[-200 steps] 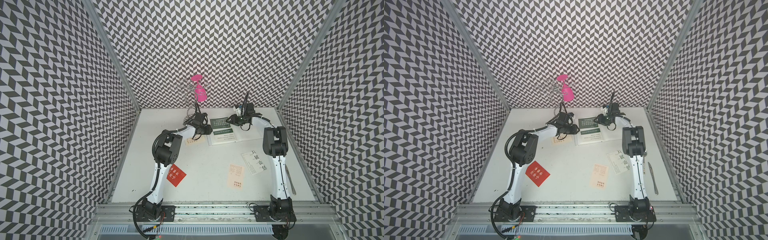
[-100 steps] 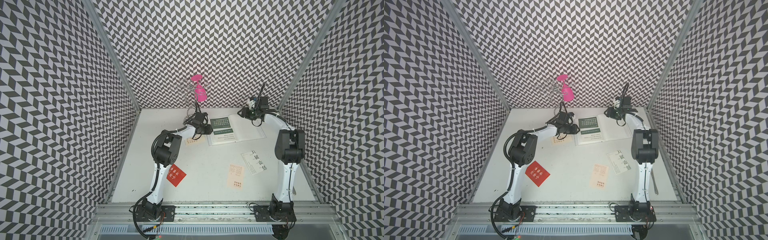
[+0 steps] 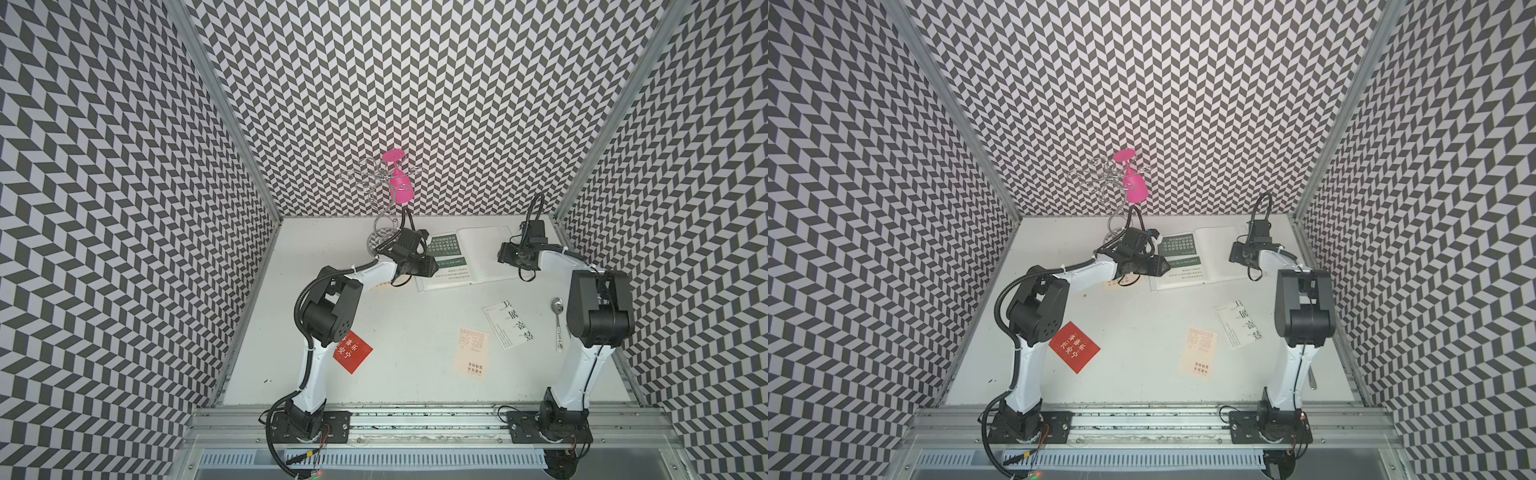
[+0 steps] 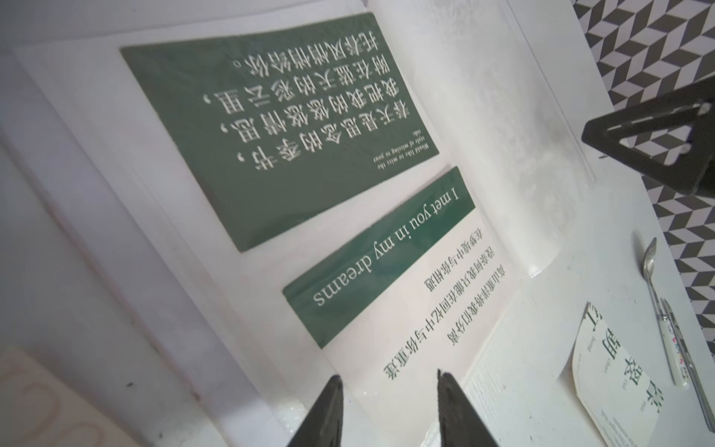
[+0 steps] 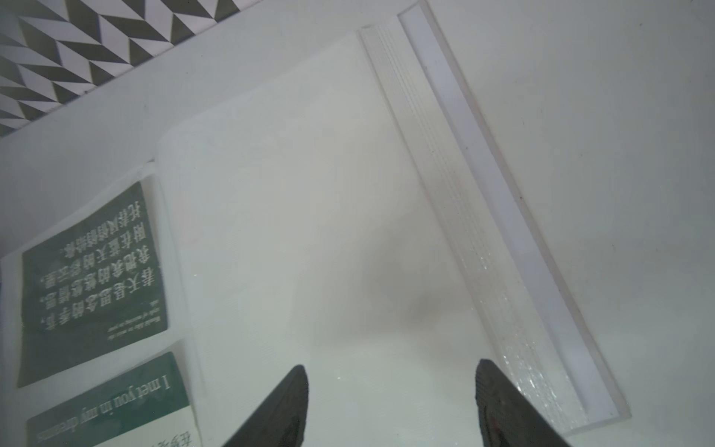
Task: Place the photos into the photo albums
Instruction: Insert the photo into the photo album, then turn the page of the photo album at the center of the board.
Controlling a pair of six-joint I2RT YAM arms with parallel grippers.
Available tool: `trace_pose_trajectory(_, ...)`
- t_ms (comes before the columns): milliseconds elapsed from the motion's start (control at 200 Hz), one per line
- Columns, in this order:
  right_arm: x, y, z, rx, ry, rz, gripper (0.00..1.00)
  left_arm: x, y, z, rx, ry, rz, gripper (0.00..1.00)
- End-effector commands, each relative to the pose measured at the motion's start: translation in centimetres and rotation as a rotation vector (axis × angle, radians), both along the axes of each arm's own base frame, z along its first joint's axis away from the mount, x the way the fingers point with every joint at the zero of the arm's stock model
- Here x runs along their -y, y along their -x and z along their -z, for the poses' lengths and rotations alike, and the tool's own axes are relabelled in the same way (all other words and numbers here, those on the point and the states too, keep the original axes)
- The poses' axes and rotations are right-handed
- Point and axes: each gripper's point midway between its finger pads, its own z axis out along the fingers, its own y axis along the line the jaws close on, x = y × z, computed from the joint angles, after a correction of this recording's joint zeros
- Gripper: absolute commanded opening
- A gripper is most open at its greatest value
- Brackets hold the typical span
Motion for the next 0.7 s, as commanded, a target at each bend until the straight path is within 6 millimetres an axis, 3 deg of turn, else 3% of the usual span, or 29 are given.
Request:
trace_pose_trajectory(0, 0.7, -1.5, 0.2, 0.040, 0.049, 0.019, 0.69, 0.1, 0.0, -1.2, 0.032, 0.020, 0.024, 0.42)
trace_pose_trajectory(210, 0.9, -1.2, 2.9, -0.035, 0.059, 0.026, 0.71, -0.1, 0.0, -1.1, 0.038, 0.015, 0.027, 0.42)
trace_pose_trajectory(381, 1.3, -0.4, 3.8, -0.061, 0.081, 0.047, 0.73, 0.1, 0.1, -1.2, 0.034, 0.022, 0.029, 0.43)
trace_pose_trajectory(696, 0.5, 0.1, 3.3, -0.062, 0.153, 0.041, 0.74, 0.1, 0.2, -1.1, 0.022, 0.035, 0.029, 0.43)
